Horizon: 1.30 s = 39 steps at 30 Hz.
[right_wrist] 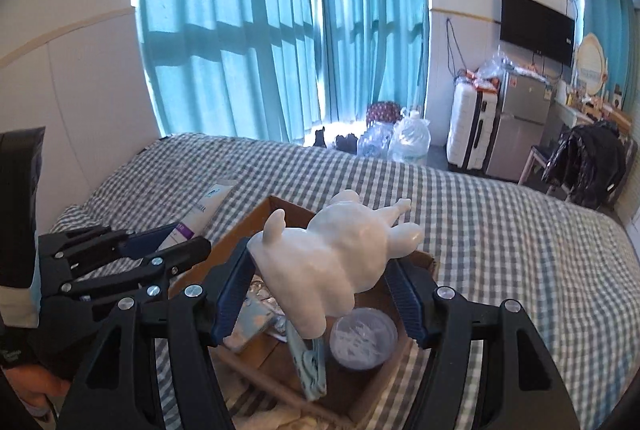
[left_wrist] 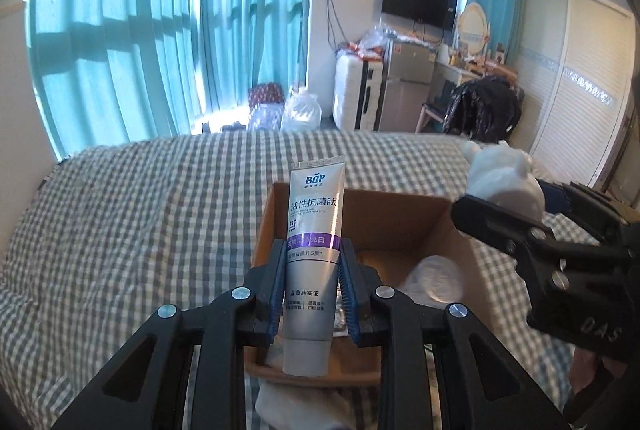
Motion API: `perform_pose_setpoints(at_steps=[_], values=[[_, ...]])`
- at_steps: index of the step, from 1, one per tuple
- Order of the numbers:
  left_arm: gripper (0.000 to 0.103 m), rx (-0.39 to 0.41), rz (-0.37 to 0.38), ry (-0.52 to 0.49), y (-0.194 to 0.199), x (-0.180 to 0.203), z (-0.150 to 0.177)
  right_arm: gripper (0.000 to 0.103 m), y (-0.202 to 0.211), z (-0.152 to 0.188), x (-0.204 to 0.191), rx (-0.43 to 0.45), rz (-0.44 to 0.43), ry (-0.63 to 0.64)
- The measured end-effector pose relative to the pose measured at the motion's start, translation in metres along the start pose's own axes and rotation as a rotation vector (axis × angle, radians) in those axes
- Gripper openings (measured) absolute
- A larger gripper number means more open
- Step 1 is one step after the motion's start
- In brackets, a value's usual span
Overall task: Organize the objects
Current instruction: 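Carry the toothpaste tube and rabbit into the box and open both tools, then lift both tools out of the box toward the sock and lace cloth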
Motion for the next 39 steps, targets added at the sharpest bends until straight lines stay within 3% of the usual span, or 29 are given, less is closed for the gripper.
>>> perform_pose_setpoints(at_steps=[3, 8, 17, 19, 22, 23, 25, 35, 39], values=[[0.025, -0.031, -0.007, -0.01, -0.03, -0.003, 0.007, 0.065, -0.038, 0.003, 0.009, -0.039, -0.016, -0.033], [0.025, -0.09, 0.062, 0.022, -0.07, -0.006, 0.02, 0.065, -0.076, 0.014, 0.013, -0.072, -0.013, -0.031], [0.028, -0.082, 0.028, -0.049, -0.075, 0.008, 0.025, 0.069, -0.088, 0.026, 0.017, -0.086, -0.02, -0.079], [0.032, -0.076, 0.014, -0.051, -0.066, 0.009, 0.024, 0.077, -0.076, 0.022, 0.019, -0.062, -0.018, -0.101], [0.068, -0.054, -0.006, -0.046, -0.047, 0.01, 0.016, 0.081, -0.056, 0.013, 0.019, -0.034, -0.006, -0.107], [0.071, -0.038, -0.016, -0.042, -0.038, 0.009, 0.013, 0.081, -0.047, 0.011, 0.019, -0.028, -0.003, -0.108], [0.073, -0.018, -0.026, -0.04, -0.018, 0.01, 0.008, 0.082, -0.027, 0.004, 0.019, -0.012, 0.004, -0.109], [0.102, 0.132, -0.114, -0.028, 0.112, 0.014, -0.018, 0.088, 0.108, -0.024, 0.009, 0.101, 0.085, -0.077], [0.103, 0.183, -0.143, -0.037, 0.156, 0.017, -0.019, 0.09, 0.157, -0.031, -0.006, 0.147, 0.107, -0.048]])
Point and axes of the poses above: each gripper's, at about its wrist camera, not at the fingertips, and y roughly against the way its jaws point, x to its right, z to its underside, the point moved 3 cm from there along -y, roughly the way its jaws point, and after that the axes turned 2 degrees about z, right-handed, at the moved point
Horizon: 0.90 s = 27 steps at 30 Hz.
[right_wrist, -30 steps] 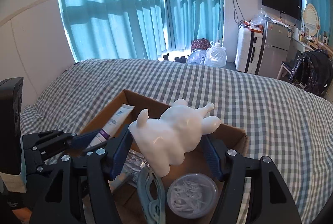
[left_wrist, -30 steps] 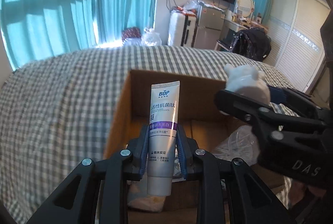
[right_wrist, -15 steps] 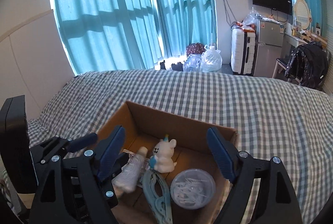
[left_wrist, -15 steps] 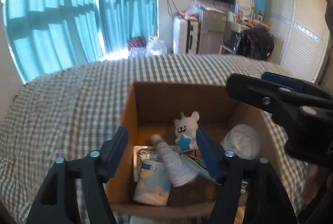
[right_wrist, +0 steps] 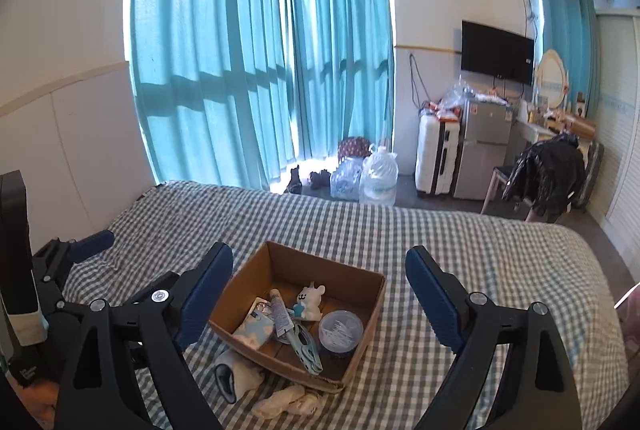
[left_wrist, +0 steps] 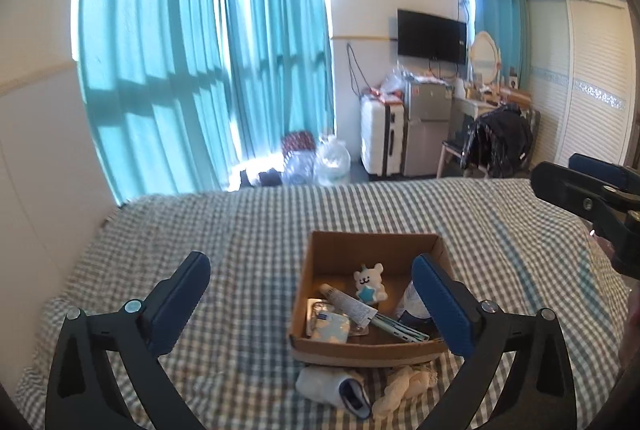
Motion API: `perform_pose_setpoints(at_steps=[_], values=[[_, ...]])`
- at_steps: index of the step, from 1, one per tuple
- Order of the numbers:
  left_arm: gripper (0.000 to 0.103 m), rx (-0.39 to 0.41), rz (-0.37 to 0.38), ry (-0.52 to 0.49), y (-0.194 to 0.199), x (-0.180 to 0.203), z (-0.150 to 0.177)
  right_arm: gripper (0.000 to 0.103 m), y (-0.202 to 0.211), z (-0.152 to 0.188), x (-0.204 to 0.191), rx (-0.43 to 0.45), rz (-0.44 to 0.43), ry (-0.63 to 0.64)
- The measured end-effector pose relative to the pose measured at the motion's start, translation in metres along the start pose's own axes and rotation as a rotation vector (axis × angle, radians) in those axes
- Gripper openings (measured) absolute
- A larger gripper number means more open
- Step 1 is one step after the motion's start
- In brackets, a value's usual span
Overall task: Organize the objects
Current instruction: 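Lift both tools out of the box toward the sock and lace cloth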
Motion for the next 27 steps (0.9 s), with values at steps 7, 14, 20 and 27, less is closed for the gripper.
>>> perform_pose_setpoints(at_steps=[7, 14, 20, 27], values=[[0.103, 0.019, -0.036, -0.012, 0.036, -0.011, 0.009, 0.092, 0.054, 0.006, -0.014, 0.026, 0.016, 0.024], [0.103, -0.02, -0.073, 0.008, 0.038, -0.03, 0.053, 0.092, 0.061, 0.054, -0.016, -0.008, 0.019, -0.01], [0.103, -0.08, -0.102, 0.056, 0.017, -0.042, 0.107, 0.092, 0.023, 0.118, -0.015, -0.103, 0.065, -0.021], [0.103, -0.176, -0.123, 0.056, -0.035, -0.038, 0.164, 0.092, -0.048, 0.186, -0.015, -0.267, 0.05, -0.076]])
Point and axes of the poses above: each gripper's, at about its wrist camera, not at the fingertips, and y roughly against the way its jaws point, x to its right, z to its underside, the point moved 3 cm from there along -y, roughly the way its jaws point, and after that the axes turned 2 degrees about z, right-handed, at the moved point
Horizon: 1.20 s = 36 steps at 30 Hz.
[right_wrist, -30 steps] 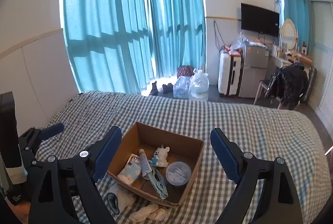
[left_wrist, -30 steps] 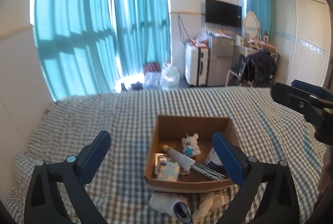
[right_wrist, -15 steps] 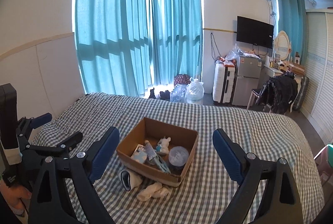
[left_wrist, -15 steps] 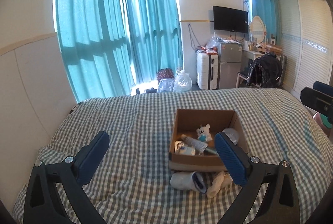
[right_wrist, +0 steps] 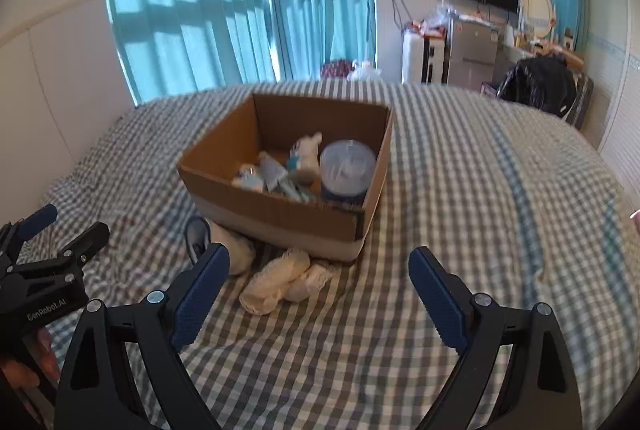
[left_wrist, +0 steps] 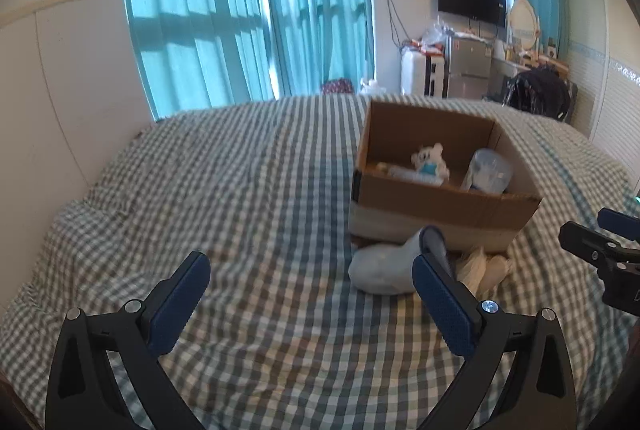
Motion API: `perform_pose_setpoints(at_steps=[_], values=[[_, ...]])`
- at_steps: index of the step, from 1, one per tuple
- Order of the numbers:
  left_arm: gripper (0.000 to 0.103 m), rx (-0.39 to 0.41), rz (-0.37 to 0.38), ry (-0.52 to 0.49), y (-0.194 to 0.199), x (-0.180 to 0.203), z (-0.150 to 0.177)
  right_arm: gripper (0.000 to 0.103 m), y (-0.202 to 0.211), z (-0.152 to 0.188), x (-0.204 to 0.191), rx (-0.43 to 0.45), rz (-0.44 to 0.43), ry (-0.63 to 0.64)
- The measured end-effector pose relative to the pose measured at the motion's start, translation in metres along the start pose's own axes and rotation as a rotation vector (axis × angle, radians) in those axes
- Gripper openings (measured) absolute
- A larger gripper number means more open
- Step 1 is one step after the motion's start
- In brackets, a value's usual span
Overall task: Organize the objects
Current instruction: 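Lift both tools out of the box toward the sock and lace cloth, then grasp the white sock with the left tool while the right tool grasps the lace cloth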
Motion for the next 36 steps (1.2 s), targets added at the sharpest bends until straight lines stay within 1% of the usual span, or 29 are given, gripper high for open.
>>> perform_pose_setpoints(at_steps=[4, 7, 9, 13, 15, 16, 17, 18, 19, 21, 22, 24, 25, 27, 29, 31, 34, 36], values=[[0.103, -0.062, 0.008, -0.013, -0.039, 0.004, 0.021, 0.092, -0.046, 0.021, -0.007, -0.083, -0.015, 0.004], [0.103, -0.094, 0.013, -0.023, -0.061, 0.006, 0.033, 0.092, -0.077, 0.031, -0.011, -0.133, -0.025, 0.009], [0.103, -0.121, 0.018, -0.029, -0.074, 0.006, 0.04, 0.092, -0.093, 0.037, -0.012, -0.156, -0.028, 0.007], [0.103, -0.167, 0.025, -0.041, -0.092, 0.008, 0.053, 0.089, -0.121, 0.045, -0.016, -0.193, -0.072, -0.004], [0.103, -0.183, 0.031, -0.039, -0.097, 0.01, 0.057, 0.074, -0.131, 0.05, -0.018, -0.211, -0.092, 0.003], [0.103, -0.186, 0.038, -0.038, -0.097, 0.011, 0.059, 0.069, -0.136, 0.054, -0.018, -0.225, -0.103, 0.007], [0.103, -0.189, 0.047, -0.037, -0.097, 0.012, 0.06, 0.057, -0.138, 0.056, -0.018, -0.234, -0.115, 0.009], [0.103, -0.19, 0.056, -0.04, -0.097, 0.015, 0.06, 0.043, -0.138, 0.059, -0.016, -0.238, -0.127, 0.011], [0.103, -0.188, 0.06, -0.045, -0.096, 0.017, 0.06, 0.036, -0.137, 0.06, -0.014, -0.236, -0.13, 0.013], [0.103, -0.18, 0.064, -0.054, -0.093, 0.024, 0.058, 0.02, -0.131, 0.061, -0.011, -0.226, -0.134, 0.031], [0.103, -0.175, 0.07, -0.05, -0.092, 0.027, 0.056, 0.017, -0.127, 0.061, -0.011, -0.222, -0.121, 0.06], [0.103, -0.162, 0.088, -0.036, -0.091, 0.034, 0.052, 0.015, -0.116, 0.062, -0.012, -0.2, -0.075, 0.125], [0.103, -0.16, 0.099, -0.032, -0.092, 0.039, 0.049, 0.015, -0.11, 0.063, -0.011, -0.192, -0.066, 0.139], [0.103, -0.145, 0.121, -0.043, -0.094, 0.051, 0.044, 0.015, -0.1, 0.063, -0.005, -0.179, -0.051, 0.141], [0.103, -0.114, 0.123, -0.067, -0.098, 0.064, 0.038, 0.015, -0.094, 0.062, 0.003, -0.167, -0.028, 0.141], [0.103, -0.089, 0.115, -0.078, -0.105, 0.069, 0.032, 0.015, -0.088, 0.061, 0.013, -0.162, -0.025, 0.119], [0.103, -0.102, 0.122, -0.086, -0.12, 0.074, 0.026, 0.015, -0.088, 0.062, 0.027, -0.169, -0.031, 0.082], [0.103, -0.122, 0.148, -0.079, -0.13, 0.075, 0.026, 0.015, -0.089, 0.064, 0.028, -0.173, -0.03, 0.075]])
Point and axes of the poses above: each gripper's, at about its wrist camera, not at the fingertips, and y roughly against the way its jaws point, x to its right, z to its underside, the point moved 3 cm from there along -y, roughly the way its jaws point, and after that the axes turned 2 degrees about z, right-handed, at the moved point
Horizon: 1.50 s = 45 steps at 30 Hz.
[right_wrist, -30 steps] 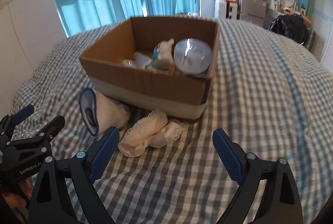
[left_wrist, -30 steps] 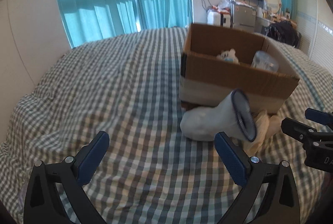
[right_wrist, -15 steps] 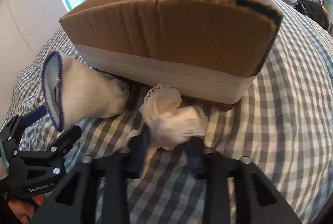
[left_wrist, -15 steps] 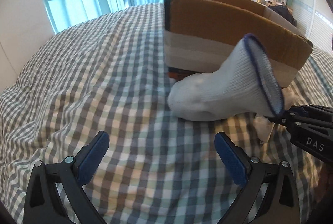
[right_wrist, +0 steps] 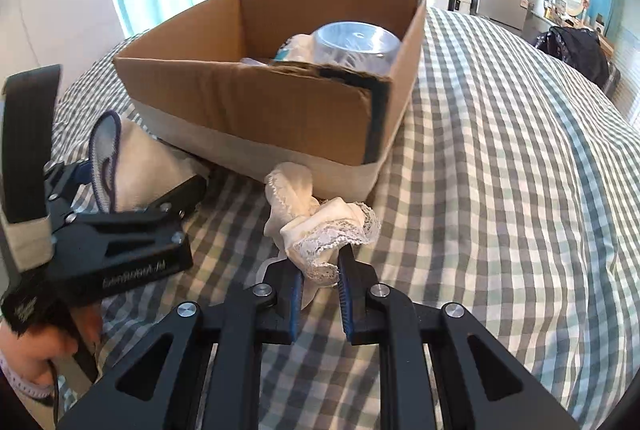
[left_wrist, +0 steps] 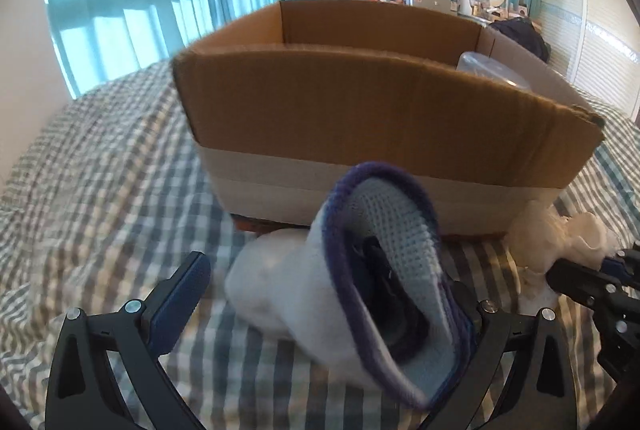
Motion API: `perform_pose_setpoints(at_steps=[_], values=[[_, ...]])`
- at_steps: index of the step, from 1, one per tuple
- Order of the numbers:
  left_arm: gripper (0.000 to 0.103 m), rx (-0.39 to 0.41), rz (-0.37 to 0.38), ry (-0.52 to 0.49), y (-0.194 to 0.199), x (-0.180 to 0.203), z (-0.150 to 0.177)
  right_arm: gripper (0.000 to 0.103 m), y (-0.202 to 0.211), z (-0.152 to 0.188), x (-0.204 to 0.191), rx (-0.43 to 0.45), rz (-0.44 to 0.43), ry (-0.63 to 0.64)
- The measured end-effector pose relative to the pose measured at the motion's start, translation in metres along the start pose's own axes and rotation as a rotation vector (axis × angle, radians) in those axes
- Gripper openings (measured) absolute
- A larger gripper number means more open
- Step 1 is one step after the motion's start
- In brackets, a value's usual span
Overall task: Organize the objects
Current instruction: 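Grasp the white sock with the left tool while the right tool grasps the lace cloth, then carry the sock and lace cloth into the box and open both tools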
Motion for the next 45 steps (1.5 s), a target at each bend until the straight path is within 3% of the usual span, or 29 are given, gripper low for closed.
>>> perform_pose_setpoints(at_steps=[7, 10, 22, 31, 40, 45], values=[[0.074, -0.029, 0.02, 0.005, 0.002, -0.002, 0.005, 0.015, 0.002, -0.003, -0.006, -0.009, -0.011, 0.002], [0.068, -0.044, 0.035, 0.032, 0.014, -0.008, 0.004, 0.015, 0.014, -0.006, -0.01, 0.011, -0.011, 0.01], [0.066, 0.062, 0.025, 0.032, 0.122, -0.012, -0.01, 0.015, 0.088, 0.003, -0.005, 0.074, 0.005, 0.02], [0.066, 0.191, 0.021, 0.029, 0.204, 0.002, -0.035, 0.015, 0.167, -0.004, -0.011, 0.211, -0.017, 0.03], [0.066, 0.275, 0.043, 0.051, 0.252, -0.003, -0.068, 0.015, 0.228, -0.057, -0.018, 0.359, -0.079, 0.064], [0.066, 0.299, 0.039, 0.041, 0.251, -0.004, -0.098, 0.015, 0.243, -0.092, -0.022, 0.418, -0.098, 0.086]])
Point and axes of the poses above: each gripper's, at about its wrist camera, not at the fingertips, and y roughly against the way its jaws point, x to its right, z to its underside, the point moved 3 cm from there along -y, roughly the way its jaws point, and after that the axes turned 2 degrees about z, right-handed, at the moved point
